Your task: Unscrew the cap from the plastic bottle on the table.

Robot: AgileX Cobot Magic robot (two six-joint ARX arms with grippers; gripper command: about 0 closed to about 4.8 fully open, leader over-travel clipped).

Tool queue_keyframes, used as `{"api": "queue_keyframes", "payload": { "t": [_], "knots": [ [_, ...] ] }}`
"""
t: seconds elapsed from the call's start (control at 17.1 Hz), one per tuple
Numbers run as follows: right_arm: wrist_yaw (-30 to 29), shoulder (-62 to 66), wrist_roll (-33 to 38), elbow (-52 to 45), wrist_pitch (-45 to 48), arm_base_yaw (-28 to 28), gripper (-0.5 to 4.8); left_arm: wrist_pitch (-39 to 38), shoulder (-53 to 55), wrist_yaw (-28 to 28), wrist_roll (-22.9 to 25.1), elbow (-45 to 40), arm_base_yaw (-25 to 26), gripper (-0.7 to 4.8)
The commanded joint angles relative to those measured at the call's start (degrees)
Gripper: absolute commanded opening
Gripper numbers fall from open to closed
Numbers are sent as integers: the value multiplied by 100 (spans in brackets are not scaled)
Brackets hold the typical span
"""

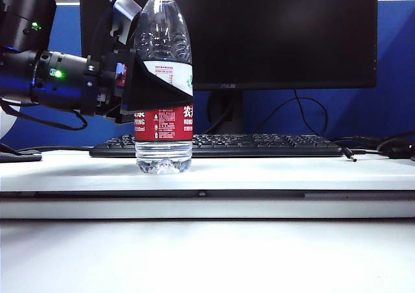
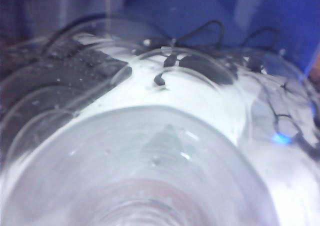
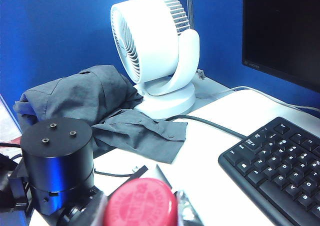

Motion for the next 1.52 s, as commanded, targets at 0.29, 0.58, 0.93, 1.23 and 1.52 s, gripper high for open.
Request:
{"api": "queue_keyframes", "payload": {
  "t": [0.29,0.58,0.93,1.23,1.52],
  "knots": [
    [50,-22,31,22,393,17,89,-343,42,-98,-20,-42,0,316],
    [55,-26,157,22,575,-11,89,-343,42,-98,-17,-42,0,316],
    [50,-57,155,208,520,-22,89,-352,42,-98,-20,-42,0,316],
    [50,-63,155,234,535,-22,89,-352,42,-98,-20,-42,0,316],
    [52,-63,155,234,564,-22,89,-352,42,-103,0,-42,0,316]
  ]
}}
